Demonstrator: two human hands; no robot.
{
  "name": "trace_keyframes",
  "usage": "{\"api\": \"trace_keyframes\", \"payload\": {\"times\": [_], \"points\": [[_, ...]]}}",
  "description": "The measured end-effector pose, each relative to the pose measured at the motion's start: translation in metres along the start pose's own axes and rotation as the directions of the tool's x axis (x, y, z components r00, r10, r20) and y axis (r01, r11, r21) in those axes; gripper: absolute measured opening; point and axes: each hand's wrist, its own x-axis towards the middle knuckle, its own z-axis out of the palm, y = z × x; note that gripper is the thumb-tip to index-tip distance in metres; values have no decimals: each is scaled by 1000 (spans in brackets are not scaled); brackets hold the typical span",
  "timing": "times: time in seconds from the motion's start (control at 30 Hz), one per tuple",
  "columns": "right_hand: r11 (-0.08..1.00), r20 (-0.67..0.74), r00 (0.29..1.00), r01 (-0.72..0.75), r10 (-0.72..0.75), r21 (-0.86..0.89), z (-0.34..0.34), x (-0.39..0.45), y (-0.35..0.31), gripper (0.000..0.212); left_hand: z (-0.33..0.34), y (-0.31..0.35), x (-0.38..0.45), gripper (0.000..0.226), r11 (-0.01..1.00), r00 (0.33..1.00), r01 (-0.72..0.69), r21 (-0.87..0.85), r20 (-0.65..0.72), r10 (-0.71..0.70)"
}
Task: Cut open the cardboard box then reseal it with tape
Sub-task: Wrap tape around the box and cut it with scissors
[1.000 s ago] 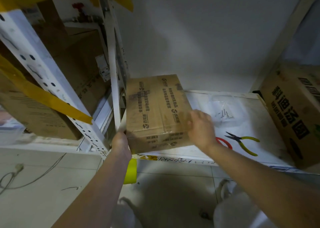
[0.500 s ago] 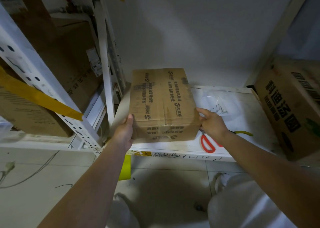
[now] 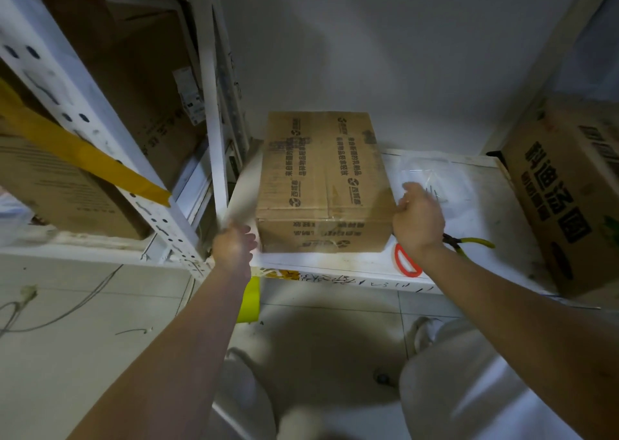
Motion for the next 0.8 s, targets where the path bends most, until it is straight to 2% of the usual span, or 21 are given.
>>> {"api": "trace_keyframes", "payload": {"times": [0.07,0.13,0.17,0.2,0.23,0.27,0.3,0.37,0.47,0.57,0.6,0.63,0.7,0.73,0.8], "points": [[994,-215,970,114,-111,0,-3,-13,-17,31,-16,-7,4,24,1000,995,6,11,-99,-5],[961,-283,922,278,-264,10,2,-27,-34,20,-34,-21,12,15,1000,985,9,-3,-175,-10],[933,-276,898,360,-343,12,6,-34,-43,18,-40,-22,10,21,991,975,110,-74,-186,-122],[903,-246,877,429,-412,18,12,-40,-49,20,-46,-34,12,27,947,959,135,291,-277,-52],[873,-193,860,487,-473,31,18,-47,-54,24,-49,-41,14,32,887,953,88,454,-299,58],[843,-119,842,535,-527,56,27,-54,-57,28,-54,-48,18,39,958,953,129,255,-298,-49],[817,-46,820,572,-570,79,34,-60,-59,29,-55,-51,18,49,988,977,131,80,-179,-115],[785,94,780,609,-618,108,49,-68,-58,28,-56,-57,17,59,970,985,121,209,-148,-91],[814,315,759,573,-570,94,69,-71,-56,22,-57,-65,23,52,947,998,45,317,21,-55],[815,461,711,577,-531,49,86,-72,-59,21,-70,-103,71,80,921,996,44,387,54,-70],[811,486,697,583,-528,45,92,-73,-61,22,-77,-118,88,82,926,995,48,374,58,-75],[815,507,690,578,-516,41,95,-73,-63,22,-78,-116,85,74,935,995,58,350,58,-83],[829,543,685,557,-485,37,102,-74,-68,22,-75,-88,44,40,949,996,58,309,50,-77],[830,560,677,556,-477,35,106,-74,-70,22,-73,-81,33,32,958,995,60,282,65,-81],[822,583,658,569,-477,30,113,-75,-75,21,-73,-80,31,32,971,989,73,228,113,-100]]}}
